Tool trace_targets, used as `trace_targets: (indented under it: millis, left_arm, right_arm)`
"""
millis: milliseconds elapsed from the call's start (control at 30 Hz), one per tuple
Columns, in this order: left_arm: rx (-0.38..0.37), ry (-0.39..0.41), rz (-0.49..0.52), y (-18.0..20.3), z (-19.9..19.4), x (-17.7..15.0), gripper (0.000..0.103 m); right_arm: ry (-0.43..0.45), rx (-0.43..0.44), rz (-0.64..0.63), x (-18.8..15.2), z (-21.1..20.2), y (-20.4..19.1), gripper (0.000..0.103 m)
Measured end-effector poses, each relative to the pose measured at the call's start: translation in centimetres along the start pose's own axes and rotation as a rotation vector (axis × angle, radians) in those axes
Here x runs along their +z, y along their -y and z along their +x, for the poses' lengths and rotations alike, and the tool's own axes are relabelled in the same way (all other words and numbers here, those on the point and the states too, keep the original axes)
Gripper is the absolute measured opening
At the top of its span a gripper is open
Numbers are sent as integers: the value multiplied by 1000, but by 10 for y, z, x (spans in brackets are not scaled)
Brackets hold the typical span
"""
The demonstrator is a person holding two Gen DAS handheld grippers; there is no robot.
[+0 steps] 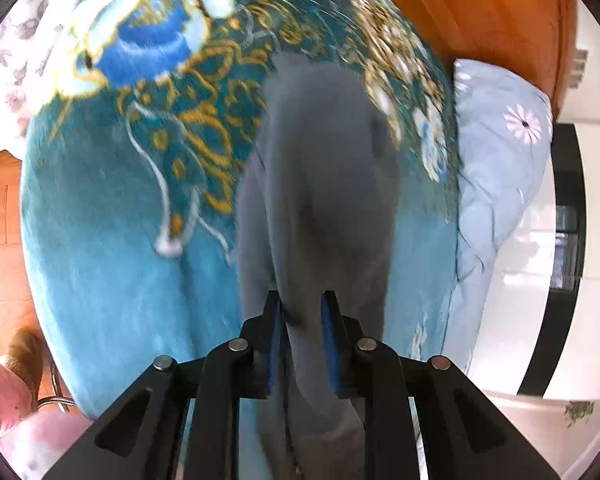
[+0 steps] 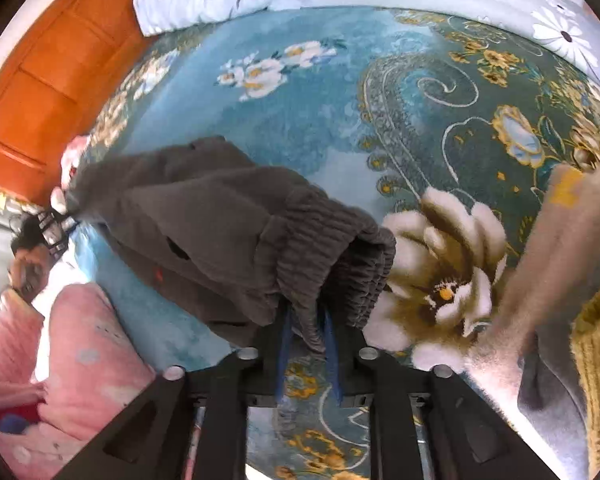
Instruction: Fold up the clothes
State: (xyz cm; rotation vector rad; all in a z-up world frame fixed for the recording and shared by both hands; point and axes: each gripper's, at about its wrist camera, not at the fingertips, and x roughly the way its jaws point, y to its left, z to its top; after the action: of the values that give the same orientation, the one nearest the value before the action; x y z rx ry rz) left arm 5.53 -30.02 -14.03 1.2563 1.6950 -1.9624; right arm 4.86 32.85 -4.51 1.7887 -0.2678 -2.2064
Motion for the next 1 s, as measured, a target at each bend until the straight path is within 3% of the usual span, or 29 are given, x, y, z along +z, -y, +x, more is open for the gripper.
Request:
trace_targets:
  millis: [33,67,300,367,433,467,567,733,800,867,1000]
  left_arm:
    - [-6,-18,13,5,4,-7,23]
    - [-10,-36,27,9,7,-15,25]
    - [-27,-158,147,38,40,-60,26]
    - [-27,-174,164,38,39,-70,26]
    - [-34,-170,183,44,39,-73,26]
    - [-41,-167,188,47,38,-73,26]
    - [-79,-160,213,56,32,-77,26]
    - [-129,-146,233,54,14,-83,32]
    - [-121,-157,228,50,14,-86,33]
    - [-100,-180,238,51,21,-91,33]
    - [-44,-227,302,58,34,-109,33]
  right_arm:
    - [8,14,18,2,-1,1,50]
    - [15,30,39,4,-2,2,58]
    - [66,211,317,19,11,30,60]
    - [69,313,429,18,18,37,53]
    - [87,348,448,22,15,30,27]
    - [100,351,439,26,12,25,24]
    - [206,327,285,38,-19,-6,18]
    - [273,277,-59,18,-58,-55,18]
    - [69,71,-165,-6,-16,-60,19]
    - [-93,-40,-129,-29,30,-45,21]
    - [-109,-10,-8,-43,44,-31,31]
